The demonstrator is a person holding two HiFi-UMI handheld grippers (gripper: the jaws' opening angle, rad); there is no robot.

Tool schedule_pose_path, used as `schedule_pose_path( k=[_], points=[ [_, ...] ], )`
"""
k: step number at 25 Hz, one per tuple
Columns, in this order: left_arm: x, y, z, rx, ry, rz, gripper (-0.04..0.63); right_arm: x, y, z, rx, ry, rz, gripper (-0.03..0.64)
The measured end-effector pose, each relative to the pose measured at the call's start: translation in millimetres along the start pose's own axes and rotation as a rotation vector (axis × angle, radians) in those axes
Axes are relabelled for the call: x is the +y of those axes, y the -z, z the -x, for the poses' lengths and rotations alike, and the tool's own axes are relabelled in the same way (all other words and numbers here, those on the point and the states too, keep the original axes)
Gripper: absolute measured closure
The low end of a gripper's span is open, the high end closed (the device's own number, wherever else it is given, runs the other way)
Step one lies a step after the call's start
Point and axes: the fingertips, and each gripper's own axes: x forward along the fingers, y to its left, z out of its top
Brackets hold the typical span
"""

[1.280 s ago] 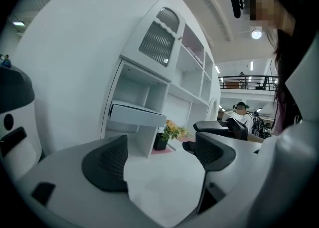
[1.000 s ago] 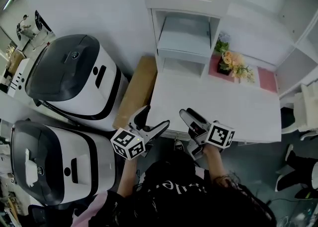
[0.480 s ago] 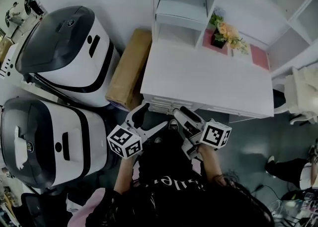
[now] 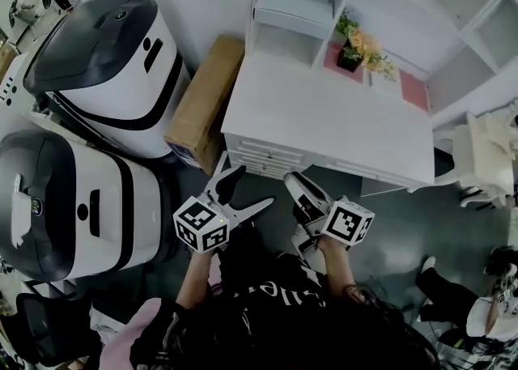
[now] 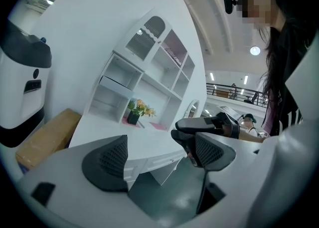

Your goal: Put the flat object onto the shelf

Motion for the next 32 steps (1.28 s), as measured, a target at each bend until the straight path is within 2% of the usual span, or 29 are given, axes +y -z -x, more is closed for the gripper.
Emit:
schedule_pose_path(
  k=[6, 13, 17, 19, 21, 22, 27, 32],
  points=[
    [-53, 29, 2, 0.002, -0.021, 0.008, 0.156, 5, 18, 63, 0.013, 0.002, 0.032, 0.488],
    [-147, 47, 0, -0.062, -0.010, 0.040, 0.156, 6, 41, 161, 0.013, 0.003, 0.052, 0.518],
    [-193, 65, 19, -0.071, -0.020, 0.012, 0.161, 16, 67, 197, 0.020, -0.026, 0.048, 0.520],
    [-212, 74, 32, -0.080, -0.025, 0.003, 0.211, 22, 82, 213, 0.028, -0.041, 0.051, 0.520],
    [-230, 82, 46, -0.099, -0.022, 0.002, 0.334, 26, 97, 229, 0.032, -0.055, 0.048, 0.520],
    [-238, 85, 53, -0.110, -0.025, 0.006, 0.372, 29, 104, 236, 0.034, -0.062, 0.045, 0.520],
    [-268, 104, 79, -0.115, -0.060, -0.009, 0.453, 36, 134, 267, 0.051, -0.089, 0.048, 0.520],
    [-291, 119, 96, -0.122, -0.077, -0.015, 0.522, 46, 153, 286, 0.083, -0.109, 0.097, 0.525]
  ],
)
